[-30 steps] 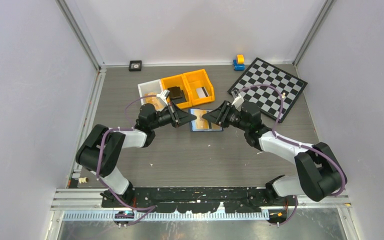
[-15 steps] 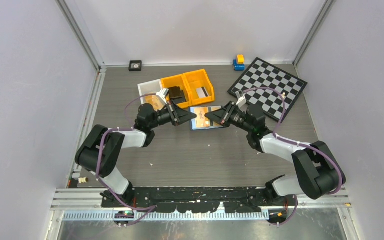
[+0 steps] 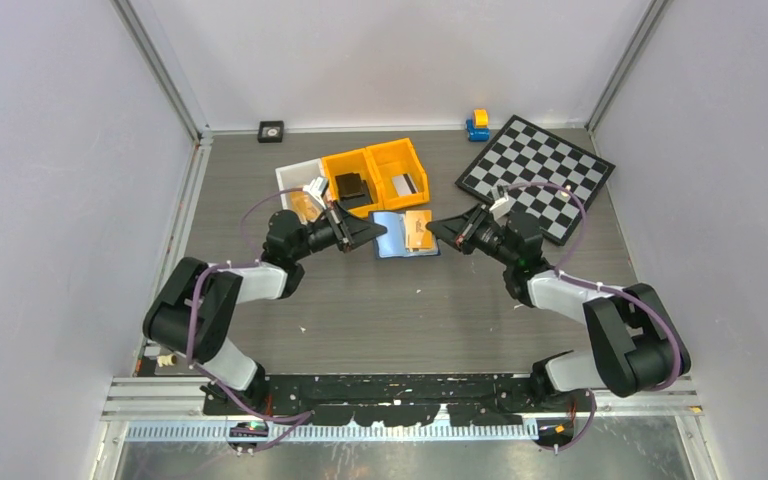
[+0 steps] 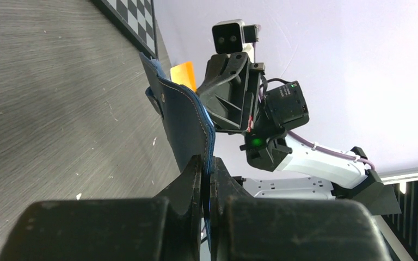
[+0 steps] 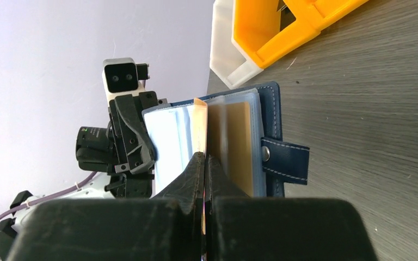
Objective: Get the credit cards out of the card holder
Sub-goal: Remove the credit card from the card holder, then place the credit card in the storage box.
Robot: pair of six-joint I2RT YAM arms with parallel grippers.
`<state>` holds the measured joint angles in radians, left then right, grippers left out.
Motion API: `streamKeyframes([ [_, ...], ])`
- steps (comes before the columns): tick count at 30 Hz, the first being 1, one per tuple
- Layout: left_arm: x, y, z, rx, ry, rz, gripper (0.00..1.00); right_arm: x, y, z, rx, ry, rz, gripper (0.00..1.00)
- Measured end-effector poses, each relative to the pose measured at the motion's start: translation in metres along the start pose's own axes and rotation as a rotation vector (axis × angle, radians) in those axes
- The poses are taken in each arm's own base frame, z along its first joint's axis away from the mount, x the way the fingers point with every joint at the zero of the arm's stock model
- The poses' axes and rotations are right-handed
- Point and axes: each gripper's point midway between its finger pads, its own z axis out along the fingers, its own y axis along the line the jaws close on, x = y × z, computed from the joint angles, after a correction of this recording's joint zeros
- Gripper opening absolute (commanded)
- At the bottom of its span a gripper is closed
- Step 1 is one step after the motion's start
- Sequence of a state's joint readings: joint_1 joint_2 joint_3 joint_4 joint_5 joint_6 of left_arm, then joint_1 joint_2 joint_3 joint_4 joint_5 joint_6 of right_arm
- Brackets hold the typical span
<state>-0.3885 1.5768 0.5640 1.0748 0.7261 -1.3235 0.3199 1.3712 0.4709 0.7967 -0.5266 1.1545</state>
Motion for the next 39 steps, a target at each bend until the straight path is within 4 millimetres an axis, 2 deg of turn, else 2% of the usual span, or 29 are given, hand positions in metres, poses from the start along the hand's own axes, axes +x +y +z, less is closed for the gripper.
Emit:
streamKeyframes([
  [7, -0.003, -0.002, -0.007, -0.046, -0.016, 0.029, 0.00, -0.007, 0.001, -0.006, 0.024, -0.039, -0.021, 0.00],
  [13, -0.021, -0.011, -0.032, -0.166, -0.127, 0.152, 0.00, -0.014, 0.004, -0.016, 0.058, -0.084, -0.081, 0.00],
  [19, -0.035, -0.026, -0.059, -0.270, -0.248, 0.286, 0.00, -0.007, -0.009, -0.010, 0.099, -0.051, -0.094, 0.01],
  [24, -0.043, -0.034, -0.081, -0.343, -0.333, 0.358, 0.00, 0.014, -0.015, 0.017, 0.137, 0.037, -0.113, 0.01],
  [32, -0.052, -0.089, -0.133, -0.307, -0.567, 0.500, 0.00, 0.040, -0.014, 0.082, 0.168, 0.159, -0.163, 0.01],
  [36, -0.052, -0.109, -0.151, -0.281, -0.641, 0.536, 0.00, 0.047, -0.017, 0.104, 0.195, 0.198, -0.199, 0.01],
  [39, -0.052, -0.116, -0.158, -0.272, -0.669, 0.550, 0.00, 0.048, -0.017, 0.118, 0.207, 0.211, -0.205, 0.00],
])
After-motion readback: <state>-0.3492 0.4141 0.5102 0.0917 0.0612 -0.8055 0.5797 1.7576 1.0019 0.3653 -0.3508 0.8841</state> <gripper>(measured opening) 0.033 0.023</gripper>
